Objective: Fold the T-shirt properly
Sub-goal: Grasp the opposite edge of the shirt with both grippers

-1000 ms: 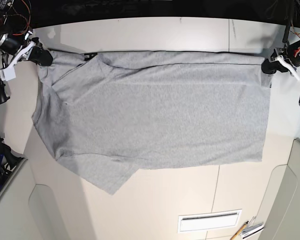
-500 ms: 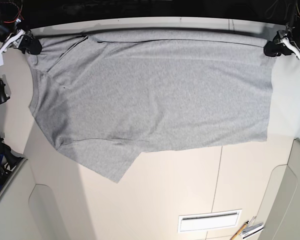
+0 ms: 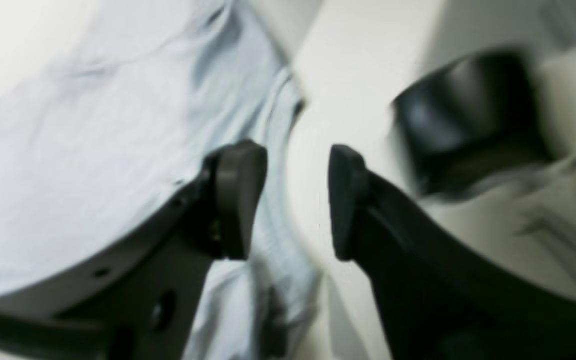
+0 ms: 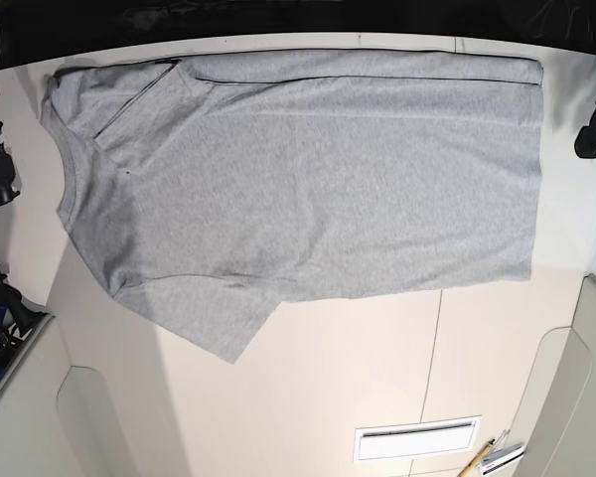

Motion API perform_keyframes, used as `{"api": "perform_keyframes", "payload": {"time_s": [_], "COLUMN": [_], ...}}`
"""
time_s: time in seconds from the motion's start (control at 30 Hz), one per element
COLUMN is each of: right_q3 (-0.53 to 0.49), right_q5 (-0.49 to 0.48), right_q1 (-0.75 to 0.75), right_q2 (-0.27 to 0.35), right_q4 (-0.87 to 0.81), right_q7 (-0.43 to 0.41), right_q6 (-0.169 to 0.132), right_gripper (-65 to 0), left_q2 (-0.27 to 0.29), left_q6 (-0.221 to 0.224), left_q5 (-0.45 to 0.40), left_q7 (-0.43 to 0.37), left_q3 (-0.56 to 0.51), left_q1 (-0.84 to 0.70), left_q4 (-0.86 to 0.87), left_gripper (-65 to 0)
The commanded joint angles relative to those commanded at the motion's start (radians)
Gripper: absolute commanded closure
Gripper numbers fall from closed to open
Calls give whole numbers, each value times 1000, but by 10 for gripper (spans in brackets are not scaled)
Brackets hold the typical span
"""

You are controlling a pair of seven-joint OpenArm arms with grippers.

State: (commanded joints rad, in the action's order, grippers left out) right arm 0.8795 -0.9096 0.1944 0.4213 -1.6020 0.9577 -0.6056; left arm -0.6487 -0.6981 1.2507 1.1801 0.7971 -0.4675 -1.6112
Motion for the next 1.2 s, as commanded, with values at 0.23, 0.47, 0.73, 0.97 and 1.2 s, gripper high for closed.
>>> {"api": "perform_keyframes", "payload": {"time_s": [0.23, 0.47, 0.73, 0.97, 1.2], "right_q3": [-188, -333, -495, -501, -502], "right_q5": [133, 290, 377, 421, 425], "right_q1": [-293, -582, -680, -679, -679], "right_q2": [48, 43, 35, -55, -111], "right_q4": [260, 639, 875, 876, 876], "right_q7": [-104, -326, -427, -427, -426], "right_q6": [0, 0, 0, -2, -5], "right_gripper": [-243, -352, -352, -352, -351], "left_q2": [-13, -19, -13, 18, 53], "left_q6": [0, 0, 0, 0, 0], "left_q5": [-104, -274, -380, -394, -405], "left_q7": [-69, -183, -303, -317, -331], "left_q3": [-43, -228, -489, -615, -615], "left_q1": [185, 462, 708, 750, 750], "left_q4": [85, 360, 687, 753, 753], "left_gripper": [-379, -379, -399, -406, -405]}}
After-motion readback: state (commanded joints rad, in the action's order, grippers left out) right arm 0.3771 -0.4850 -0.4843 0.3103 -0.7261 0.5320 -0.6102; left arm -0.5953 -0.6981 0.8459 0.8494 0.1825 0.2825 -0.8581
